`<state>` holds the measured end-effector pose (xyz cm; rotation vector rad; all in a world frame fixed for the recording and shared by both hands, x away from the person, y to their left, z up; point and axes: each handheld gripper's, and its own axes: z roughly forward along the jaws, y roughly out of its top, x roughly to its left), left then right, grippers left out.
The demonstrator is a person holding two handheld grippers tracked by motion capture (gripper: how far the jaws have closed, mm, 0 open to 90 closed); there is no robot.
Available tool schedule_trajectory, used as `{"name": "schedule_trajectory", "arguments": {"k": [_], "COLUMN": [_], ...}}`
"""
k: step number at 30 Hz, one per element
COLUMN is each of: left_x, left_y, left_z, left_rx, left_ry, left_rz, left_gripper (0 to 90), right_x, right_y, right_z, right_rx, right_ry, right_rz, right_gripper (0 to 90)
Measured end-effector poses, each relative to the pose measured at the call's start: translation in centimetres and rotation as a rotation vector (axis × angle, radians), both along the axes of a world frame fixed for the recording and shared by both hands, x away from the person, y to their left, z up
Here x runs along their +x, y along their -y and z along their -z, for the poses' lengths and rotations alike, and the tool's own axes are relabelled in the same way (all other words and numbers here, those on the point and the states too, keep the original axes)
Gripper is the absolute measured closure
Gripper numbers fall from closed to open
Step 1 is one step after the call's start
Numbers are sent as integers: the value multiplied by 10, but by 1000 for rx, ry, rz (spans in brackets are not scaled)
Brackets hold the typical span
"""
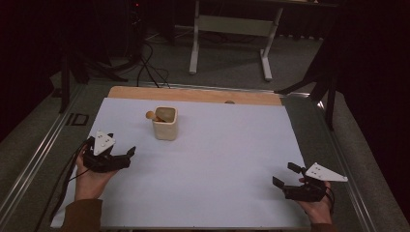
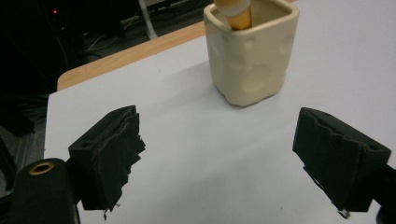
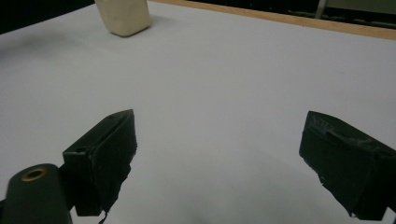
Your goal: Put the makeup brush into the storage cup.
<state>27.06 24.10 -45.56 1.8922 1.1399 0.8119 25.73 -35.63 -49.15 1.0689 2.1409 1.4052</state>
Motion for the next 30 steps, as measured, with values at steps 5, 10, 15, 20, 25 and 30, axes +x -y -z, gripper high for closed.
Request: {"name": "schedule_trajectory", "arguments": {"k": [5,10,15,20,25,30], "left_x": [-4,-9,-12,-15,-18,-20], "left_y": [1,0,-2,-3,-1,1], "left_z": [8,13,16,17,17,19], "left_rx": [-2,-21,-42,-55,-63,-60], "left_ry": [-5,2,1,9,22,22], "left_rz": [-7,-14,-21,-20,-14,-4], "left_gripper": [145,140,136,118,115,113], "right_x": [0,0,0,-1,-2,-3], "right_y": [2,3,5,7,9,15], "right_z": [0,-1,-2,-3,-4,-4], "right_rx": [9,11,12,14,13,12], "right_ry": [5,9,23,37,48,62], "right_rz": [13,25,34,59,80,108], "right_gripper": [107,106,106,103,100,100]}}
